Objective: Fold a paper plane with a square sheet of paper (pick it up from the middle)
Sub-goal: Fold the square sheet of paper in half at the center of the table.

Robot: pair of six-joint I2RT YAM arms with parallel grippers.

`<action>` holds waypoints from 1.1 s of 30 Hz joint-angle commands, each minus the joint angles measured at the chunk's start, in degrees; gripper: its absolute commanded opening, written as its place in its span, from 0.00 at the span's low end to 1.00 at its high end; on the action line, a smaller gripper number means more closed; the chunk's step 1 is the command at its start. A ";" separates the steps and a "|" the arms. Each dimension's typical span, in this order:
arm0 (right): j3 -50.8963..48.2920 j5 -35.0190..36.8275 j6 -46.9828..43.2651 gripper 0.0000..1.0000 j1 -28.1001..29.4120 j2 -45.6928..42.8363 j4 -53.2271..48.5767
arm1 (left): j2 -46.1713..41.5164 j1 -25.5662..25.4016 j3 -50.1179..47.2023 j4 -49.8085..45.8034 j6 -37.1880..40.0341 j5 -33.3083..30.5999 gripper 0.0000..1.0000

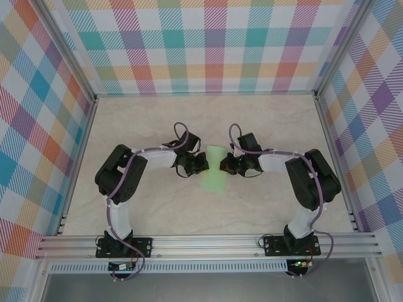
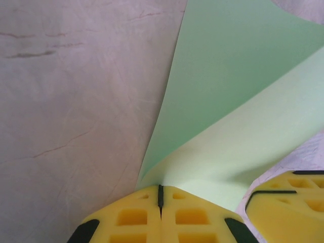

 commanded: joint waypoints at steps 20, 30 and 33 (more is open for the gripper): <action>4.80 0.42 -3.55 0.03 -1.47 -1.09 -4.20 | 3.39 -0.57 -3.40 -5.47 0.94 -2.72 0.00; 6.99 -1.42 -4.13 0.04 -3.85 2.72 -3.54 | 3.74 -0.57 -3.08 -4.70 0.34 -2.22 0.00; 6.84 -0.98 -4.64 0.04 -4.13 3.63 -3.57 | 4.09 -0.57 -2.41 -5.49 0.70 -2.28 0.00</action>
